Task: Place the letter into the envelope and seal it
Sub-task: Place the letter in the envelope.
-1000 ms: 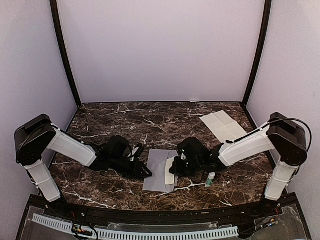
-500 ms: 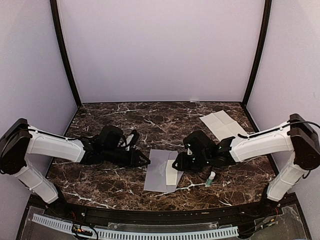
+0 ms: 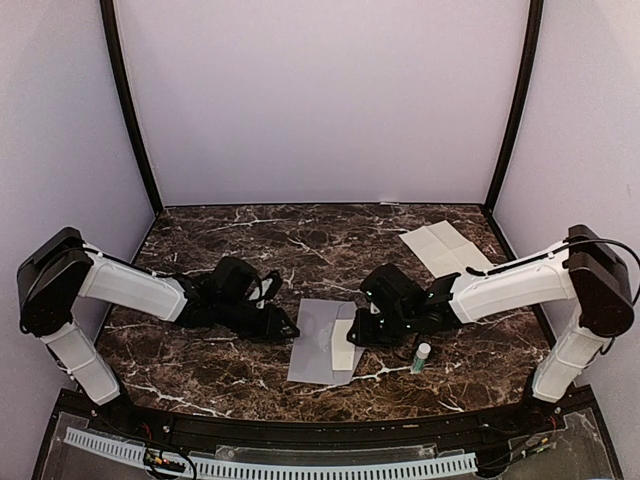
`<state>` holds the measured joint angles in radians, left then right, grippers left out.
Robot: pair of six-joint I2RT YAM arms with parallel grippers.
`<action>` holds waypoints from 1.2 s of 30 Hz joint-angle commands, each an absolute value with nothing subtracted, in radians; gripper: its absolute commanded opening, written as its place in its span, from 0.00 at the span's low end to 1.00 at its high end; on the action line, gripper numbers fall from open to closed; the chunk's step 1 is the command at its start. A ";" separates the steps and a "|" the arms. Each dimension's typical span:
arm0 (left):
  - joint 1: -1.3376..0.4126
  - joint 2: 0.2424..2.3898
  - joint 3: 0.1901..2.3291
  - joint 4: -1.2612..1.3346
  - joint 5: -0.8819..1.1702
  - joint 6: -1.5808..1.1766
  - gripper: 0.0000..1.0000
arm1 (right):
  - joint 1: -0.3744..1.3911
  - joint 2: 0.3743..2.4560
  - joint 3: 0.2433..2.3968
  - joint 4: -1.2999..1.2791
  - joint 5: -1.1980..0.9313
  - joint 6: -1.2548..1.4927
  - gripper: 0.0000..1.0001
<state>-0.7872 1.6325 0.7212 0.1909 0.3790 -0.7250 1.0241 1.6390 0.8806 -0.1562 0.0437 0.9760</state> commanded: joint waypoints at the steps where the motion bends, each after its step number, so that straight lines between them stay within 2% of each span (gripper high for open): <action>1: -0.775 1.655 0.758 0.171 0.400 -0.684 0.38 | 1.034 1.688 0.918 -0.135 0.041 0.982 0.27; 8: -0.774 1.689 0.754 0.175 0.405 -0.677 0.37 | 1.033 1.718 0.936 -0.163 0.061 0.985 0.27; 12: -0.774 1.712 0.750 0.196 0.421 -0.683 0.36 | 1.033 1.739 0.940 -0.171 0.062 0.984 0.24; 26: -0.773 1.749 0.749 0.225 0.444 -0.688 0.24 | 1.034 1.809 0.982 -0.159 0.039 0.973 0.19; 36: -0.774 1.767 0.750 0.243 0.462 -0.696 0.20 | 1.035 1.836 1.019 -0.156 0.021 0.963 0.16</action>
